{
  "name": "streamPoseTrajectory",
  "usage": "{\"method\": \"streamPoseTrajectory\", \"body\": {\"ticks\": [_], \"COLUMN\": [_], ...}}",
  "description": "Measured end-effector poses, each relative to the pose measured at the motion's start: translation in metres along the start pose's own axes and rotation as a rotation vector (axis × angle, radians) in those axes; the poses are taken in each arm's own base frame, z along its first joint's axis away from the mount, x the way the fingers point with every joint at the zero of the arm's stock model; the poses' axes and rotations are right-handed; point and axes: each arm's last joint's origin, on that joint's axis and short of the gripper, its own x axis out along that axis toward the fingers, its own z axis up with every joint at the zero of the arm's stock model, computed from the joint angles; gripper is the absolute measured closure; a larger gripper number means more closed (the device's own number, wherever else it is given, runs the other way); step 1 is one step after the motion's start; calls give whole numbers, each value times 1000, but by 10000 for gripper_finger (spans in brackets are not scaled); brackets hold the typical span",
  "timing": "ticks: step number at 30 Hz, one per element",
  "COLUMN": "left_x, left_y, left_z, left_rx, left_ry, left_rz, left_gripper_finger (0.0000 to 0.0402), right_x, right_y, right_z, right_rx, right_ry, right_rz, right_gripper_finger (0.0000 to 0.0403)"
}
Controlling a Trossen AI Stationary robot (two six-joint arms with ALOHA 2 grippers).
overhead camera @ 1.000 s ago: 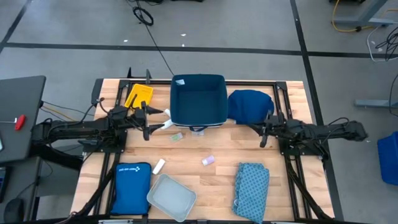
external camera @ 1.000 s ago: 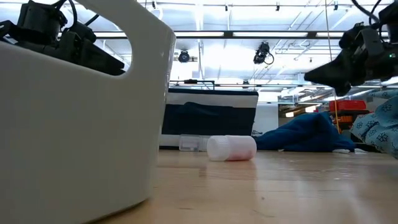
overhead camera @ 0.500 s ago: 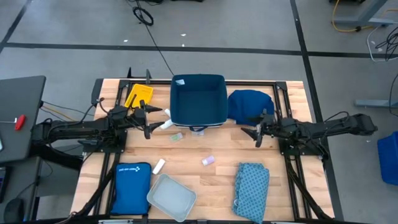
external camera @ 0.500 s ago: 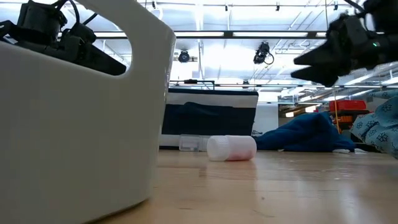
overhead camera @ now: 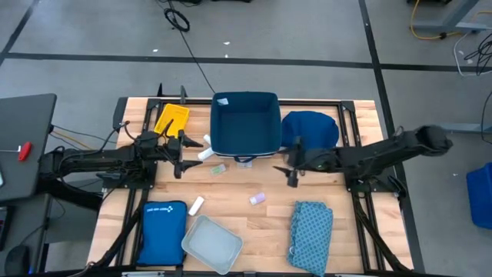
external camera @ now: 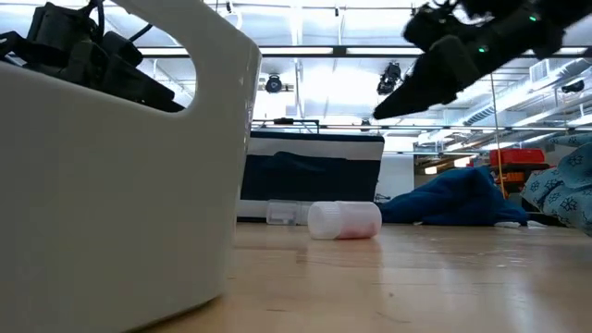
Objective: Pick & place medical supplies in basket/bin
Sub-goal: Put the dark blue patient gown into the blue laundry bin
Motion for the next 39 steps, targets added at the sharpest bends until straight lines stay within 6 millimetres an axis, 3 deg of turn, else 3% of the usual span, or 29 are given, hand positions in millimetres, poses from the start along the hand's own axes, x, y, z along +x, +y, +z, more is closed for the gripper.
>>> {"method": "streamPoseTrajectory", "body": {"ticks": [8, 13, 18, 27, 34, 39], "left_x": [2, 3, 4, 4, 4, 4], "left_y": [1, 1, 2, 2, 1, 1], "left_z": [-1, -1, -2, 0, 0, 0], "left_rx": [21, 62, 68, 83, 81, 77], "left_ry": [8, 5, 16, -3, -4, -4], "left_rz": [23, 24, 23, 22, 16, 15], "left_gripper_finger": [78, 78, 78, 78, 78, 78], "right_x": [18, 16, 8, -15, -32, -36], "right_y": [18, 22, 19, 6, -7, -11], "right_z": [23, 17, 2, 2, -14, -17], "right_rx": [-55, -79, -115, -174, -224, -256], "right_ry": [57, 137, 322, 613, 851, 913], "right_rz": [40, 20, -83, -263, -353, -382], "right_gripper_finger": [133, 133, 133, 133, 133, 133]}}
